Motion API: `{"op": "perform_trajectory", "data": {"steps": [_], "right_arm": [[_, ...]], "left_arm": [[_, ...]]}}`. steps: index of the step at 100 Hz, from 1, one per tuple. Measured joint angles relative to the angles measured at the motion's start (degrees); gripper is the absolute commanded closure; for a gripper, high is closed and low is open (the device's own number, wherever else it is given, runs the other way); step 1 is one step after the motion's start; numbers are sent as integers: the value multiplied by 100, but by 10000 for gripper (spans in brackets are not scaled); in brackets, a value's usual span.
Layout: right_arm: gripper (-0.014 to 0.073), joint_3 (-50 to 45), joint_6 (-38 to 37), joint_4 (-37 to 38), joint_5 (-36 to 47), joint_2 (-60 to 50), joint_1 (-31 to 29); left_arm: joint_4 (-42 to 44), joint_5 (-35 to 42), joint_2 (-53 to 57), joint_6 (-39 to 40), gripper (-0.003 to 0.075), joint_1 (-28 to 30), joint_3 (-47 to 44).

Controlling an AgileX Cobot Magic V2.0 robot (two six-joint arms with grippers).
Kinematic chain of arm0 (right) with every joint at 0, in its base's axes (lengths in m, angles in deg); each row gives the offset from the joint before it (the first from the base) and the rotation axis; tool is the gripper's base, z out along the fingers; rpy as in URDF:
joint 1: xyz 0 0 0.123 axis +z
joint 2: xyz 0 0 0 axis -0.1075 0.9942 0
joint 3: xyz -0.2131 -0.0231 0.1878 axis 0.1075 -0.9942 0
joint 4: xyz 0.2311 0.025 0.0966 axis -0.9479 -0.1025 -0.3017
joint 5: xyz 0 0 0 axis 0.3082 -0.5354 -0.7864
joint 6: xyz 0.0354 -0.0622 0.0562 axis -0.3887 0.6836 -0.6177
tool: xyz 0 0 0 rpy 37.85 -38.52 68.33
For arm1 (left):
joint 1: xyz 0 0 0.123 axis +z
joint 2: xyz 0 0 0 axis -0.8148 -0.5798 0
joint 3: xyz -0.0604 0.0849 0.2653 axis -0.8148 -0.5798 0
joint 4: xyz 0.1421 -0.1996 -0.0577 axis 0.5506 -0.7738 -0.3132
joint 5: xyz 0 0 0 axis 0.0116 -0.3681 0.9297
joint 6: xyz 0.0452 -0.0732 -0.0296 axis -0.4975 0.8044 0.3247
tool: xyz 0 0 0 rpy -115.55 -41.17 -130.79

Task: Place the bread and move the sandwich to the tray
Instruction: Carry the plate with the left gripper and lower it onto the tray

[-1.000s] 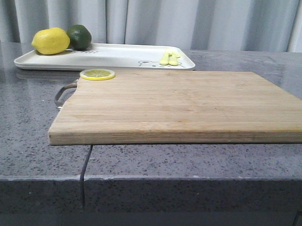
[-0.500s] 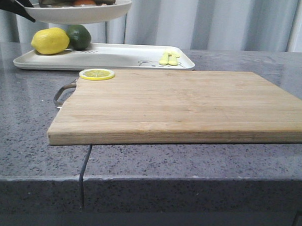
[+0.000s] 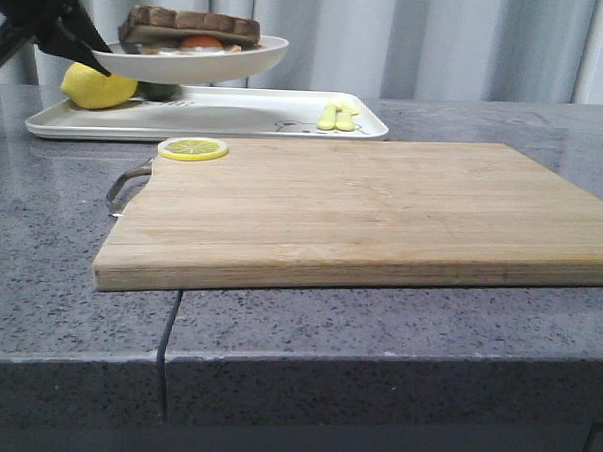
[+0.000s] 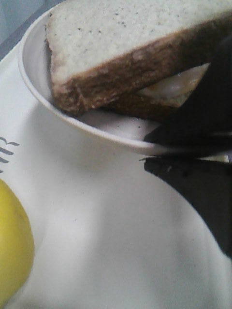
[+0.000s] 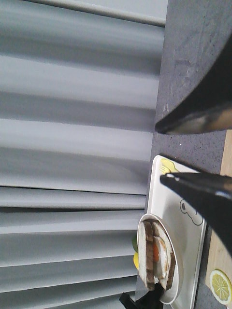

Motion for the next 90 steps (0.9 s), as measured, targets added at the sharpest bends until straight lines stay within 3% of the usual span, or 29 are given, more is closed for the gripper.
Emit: {"op": "perform_trajectory", "data": {"steps": [90], "right_arm": [[370, 0, 0, 0, 0, 0, 0]], "left_arm": [[-10, 12, -765, -45, 740, -136, 514]]}}
